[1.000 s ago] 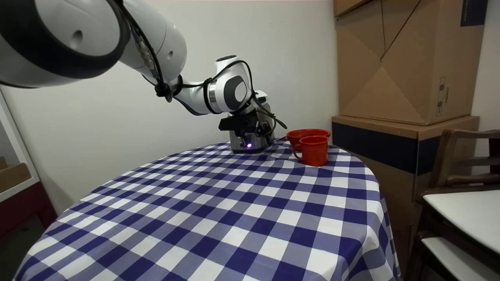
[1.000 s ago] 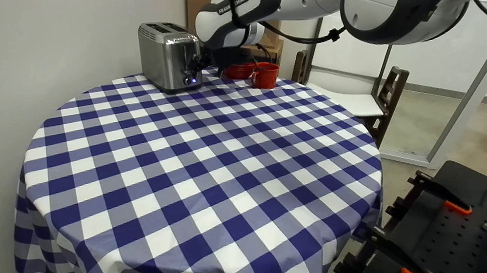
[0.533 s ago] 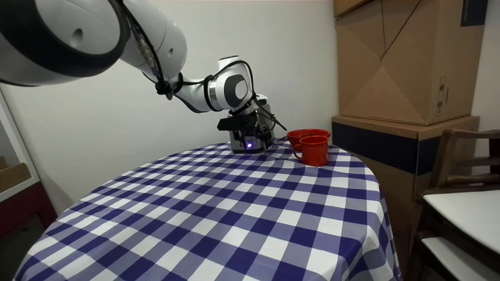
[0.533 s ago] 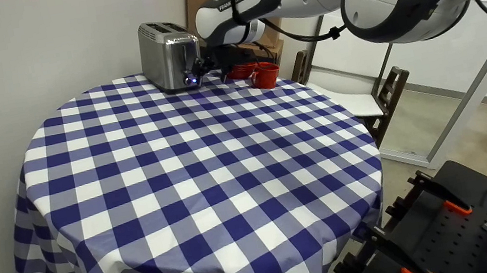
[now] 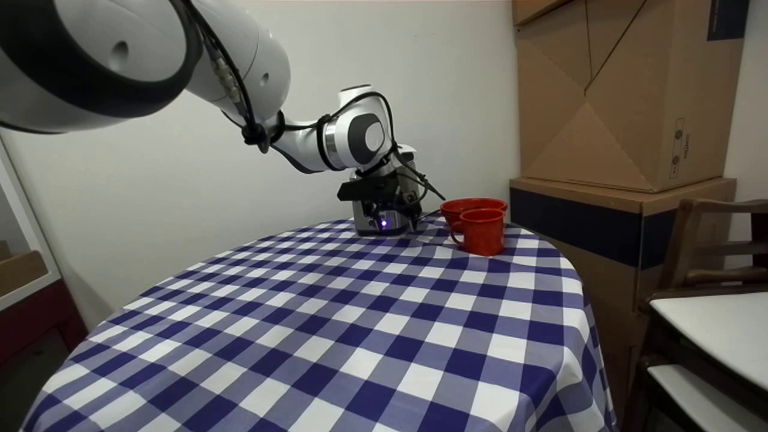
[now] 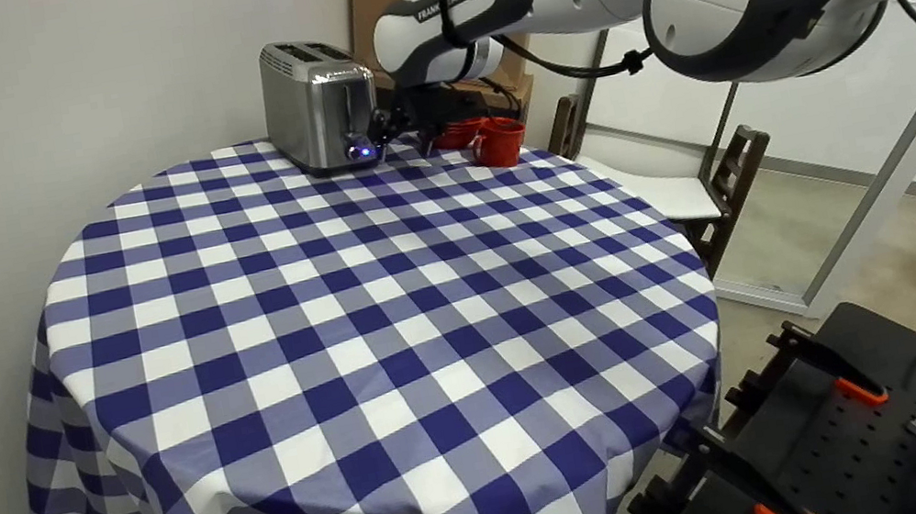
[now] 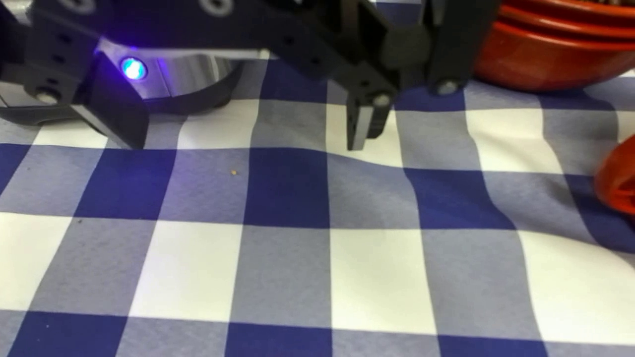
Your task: Release the lever on the toaster upwards.
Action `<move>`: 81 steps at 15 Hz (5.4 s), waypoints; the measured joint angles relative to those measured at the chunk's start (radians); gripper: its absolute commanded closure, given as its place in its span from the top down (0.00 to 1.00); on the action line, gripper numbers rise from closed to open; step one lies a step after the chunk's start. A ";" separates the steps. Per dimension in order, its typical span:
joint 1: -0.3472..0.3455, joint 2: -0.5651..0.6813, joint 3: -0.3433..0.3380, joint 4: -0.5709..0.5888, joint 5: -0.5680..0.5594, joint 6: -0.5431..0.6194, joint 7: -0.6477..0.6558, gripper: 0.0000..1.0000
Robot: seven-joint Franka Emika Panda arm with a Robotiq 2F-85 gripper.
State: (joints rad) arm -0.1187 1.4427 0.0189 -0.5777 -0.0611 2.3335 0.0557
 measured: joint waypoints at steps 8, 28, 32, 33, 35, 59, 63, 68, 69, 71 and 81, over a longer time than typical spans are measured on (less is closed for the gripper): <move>0.005 0.013 -0.002 0.003 0.000 0.004 0.001 1.00; 0.019 0.044 -0.040 0.012 0.000 0.204 0.008 1.00; 0.019 0.044 -0.041 0.012 0.001 0.191 0.013 1.00; 0.019 0.044 -0.041 0.012 0.002 0.186 0.017 1.00; 0.019 0.044 -0.041 0.013 0.003 0.170 0.024 1.00; 0.030 0.043 -0.047 0.014 0.037 0.191 0.044 1.00; 0.031 0.042 -0.045 0.015 0.038 0.177 0.044 1.00; 0.029 0.020 -0.014 0.030 0.057 -0.077 0.045 1.00; 0.030 0.006 -0.009 0.033 0.059 -0.151 0.048 1.00; 0.030 -0.036 0.003 0.040 0.067 -0.296 0.059 1.00; 0.047 -0.224 0.035 0.043 0.072 -0.541 0.083 1.00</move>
State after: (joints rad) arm -0.0714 1.2188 0.0541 -0.5352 0.0109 1.7926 0.1387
